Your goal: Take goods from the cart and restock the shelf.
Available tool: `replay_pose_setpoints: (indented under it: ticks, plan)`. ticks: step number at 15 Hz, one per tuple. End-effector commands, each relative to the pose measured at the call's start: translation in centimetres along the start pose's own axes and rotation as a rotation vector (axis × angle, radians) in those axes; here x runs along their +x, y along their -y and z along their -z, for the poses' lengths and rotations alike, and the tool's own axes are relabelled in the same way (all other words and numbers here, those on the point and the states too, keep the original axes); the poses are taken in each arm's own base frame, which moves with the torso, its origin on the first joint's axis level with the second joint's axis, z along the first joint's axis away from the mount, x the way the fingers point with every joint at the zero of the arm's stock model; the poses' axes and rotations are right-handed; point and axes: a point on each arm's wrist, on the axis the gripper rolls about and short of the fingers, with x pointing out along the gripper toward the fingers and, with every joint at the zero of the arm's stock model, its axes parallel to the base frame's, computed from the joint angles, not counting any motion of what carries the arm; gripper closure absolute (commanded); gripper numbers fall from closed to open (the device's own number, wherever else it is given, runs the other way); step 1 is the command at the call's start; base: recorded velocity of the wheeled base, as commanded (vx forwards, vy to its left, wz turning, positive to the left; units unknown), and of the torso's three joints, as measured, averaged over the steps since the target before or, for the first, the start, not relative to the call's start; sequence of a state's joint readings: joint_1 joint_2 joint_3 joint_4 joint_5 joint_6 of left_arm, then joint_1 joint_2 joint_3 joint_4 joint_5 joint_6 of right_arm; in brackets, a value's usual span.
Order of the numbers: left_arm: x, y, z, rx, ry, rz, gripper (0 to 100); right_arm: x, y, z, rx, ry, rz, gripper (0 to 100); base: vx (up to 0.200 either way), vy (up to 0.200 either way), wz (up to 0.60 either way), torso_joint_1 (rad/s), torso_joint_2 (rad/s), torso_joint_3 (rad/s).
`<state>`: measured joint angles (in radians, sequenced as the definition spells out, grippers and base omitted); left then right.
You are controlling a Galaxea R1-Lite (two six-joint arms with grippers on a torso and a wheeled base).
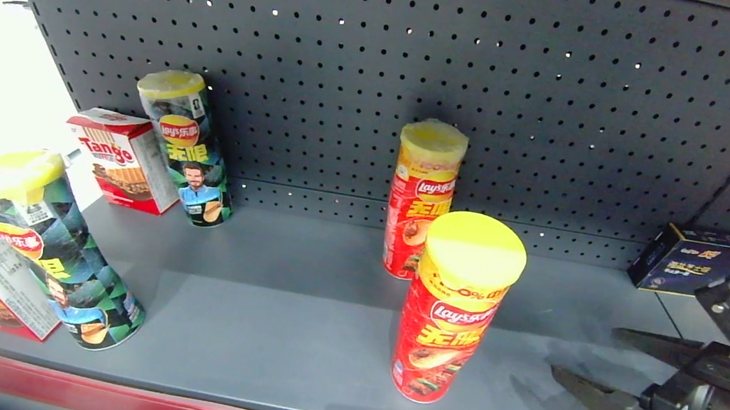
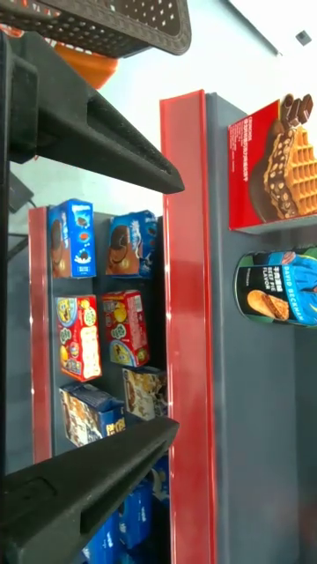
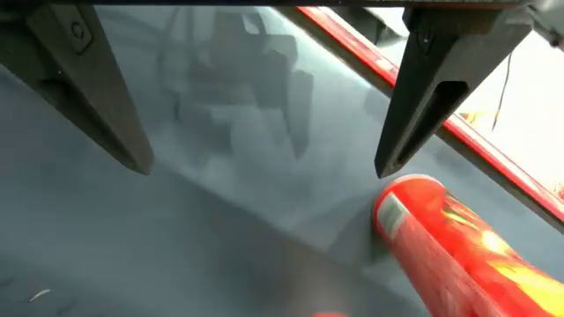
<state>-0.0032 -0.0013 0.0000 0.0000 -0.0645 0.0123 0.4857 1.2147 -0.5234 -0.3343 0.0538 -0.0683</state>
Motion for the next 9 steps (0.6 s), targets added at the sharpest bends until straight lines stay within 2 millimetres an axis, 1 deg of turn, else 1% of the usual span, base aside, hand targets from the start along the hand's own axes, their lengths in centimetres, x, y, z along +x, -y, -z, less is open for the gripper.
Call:
replay_pose_setpoints:
  ticks: [1, 2, 3, 5, 7, 9]
  plan:
    - [0.0, 0.0, 0.0, 0.0, -0.001, 0.0, 0, 2.6, -0.1, 0.0, -0.002, -0.057, -0.013, 0, 0.0, 0.0, 0.0, 0.0, 0.0, 0.0]
    - [0.0, 0.0, 0.0, -0.002, -0.001, 0.0, 0, 3.0, -0.2, -0.4, -0.006, -0.052, -0.016, 0, 0.0, 0.0, 0.0, 0.0, 0.0, 0.0]
    - [0.0, 0.0, 0.0, 0.0, -0.001, 0.0, 0, 4.0, -0.7, -0.8, -0.018, -0.051, -0.005, 0, 0.0, 0.0, 0.0, 0.0, 0.0, 0.0]
    - [0.0, 0.0, 0.0, 0.0, -0.001, 0.0, 0, 4.7, -1.4, -0.9, -0.03, -0.061, -0.023, 0, 0.0, 0.0, 0.0, 0.0, 0.0, 0.0]
    - [0.0, 0.0, 0.0, -0.002, -0.001, 0.0, 0, 5.6, -1.6, -1.0, -0.035, -0.074, -0.029, 0, 0.0, 0.0, 0.0, 0.0, 0.0, 0.0]
    - [0.0, 0.0, 0.0, 0.0, -0.001, 0.001, 0, 6.4, -1.8, -1.5, -0.037, -0.071, -0.034, 0, 0.0, 0.0, 0.0, 0.0, 0.0, 0.0]
